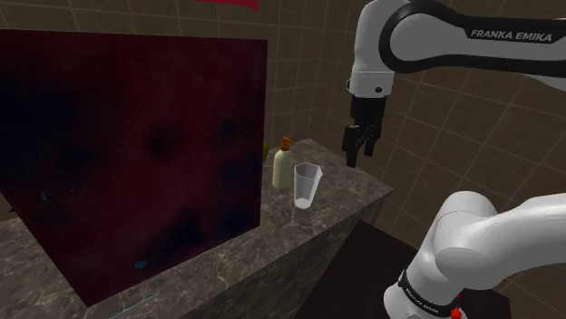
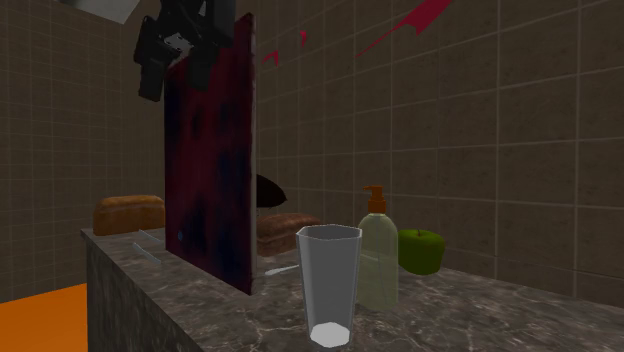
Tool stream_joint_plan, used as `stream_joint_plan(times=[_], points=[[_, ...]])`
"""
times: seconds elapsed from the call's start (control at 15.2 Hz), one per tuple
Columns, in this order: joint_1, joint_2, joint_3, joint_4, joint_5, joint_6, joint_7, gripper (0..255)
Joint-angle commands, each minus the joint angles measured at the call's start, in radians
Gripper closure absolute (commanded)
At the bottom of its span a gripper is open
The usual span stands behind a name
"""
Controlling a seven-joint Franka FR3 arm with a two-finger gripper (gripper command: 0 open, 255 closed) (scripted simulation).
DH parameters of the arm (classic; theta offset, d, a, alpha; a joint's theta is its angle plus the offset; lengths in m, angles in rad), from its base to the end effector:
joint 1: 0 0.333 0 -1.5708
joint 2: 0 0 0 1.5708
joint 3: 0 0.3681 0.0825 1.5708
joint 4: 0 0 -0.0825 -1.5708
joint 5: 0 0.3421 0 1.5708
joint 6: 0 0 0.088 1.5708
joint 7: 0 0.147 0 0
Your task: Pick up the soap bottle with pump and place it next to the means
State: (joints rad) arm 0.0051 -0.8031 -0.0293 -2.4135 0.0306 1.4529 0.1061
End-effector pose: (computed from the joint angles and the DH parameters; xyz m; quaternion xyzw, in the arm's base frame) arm 0.2014 -0.0030 0.5580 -0.9948 0.0590 0.0798 0.0222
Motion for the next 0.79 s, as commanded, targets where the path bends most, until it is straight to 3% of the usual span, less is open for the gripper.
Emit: stream_joint_plan(times=[0.0,0.73], points=[[0.000,0.000,0.000,0.000,0.000,0.000,0.000,0],[-0.024,0.388,-0.090,0.165,-0.043,0.246,-0.101,0]])
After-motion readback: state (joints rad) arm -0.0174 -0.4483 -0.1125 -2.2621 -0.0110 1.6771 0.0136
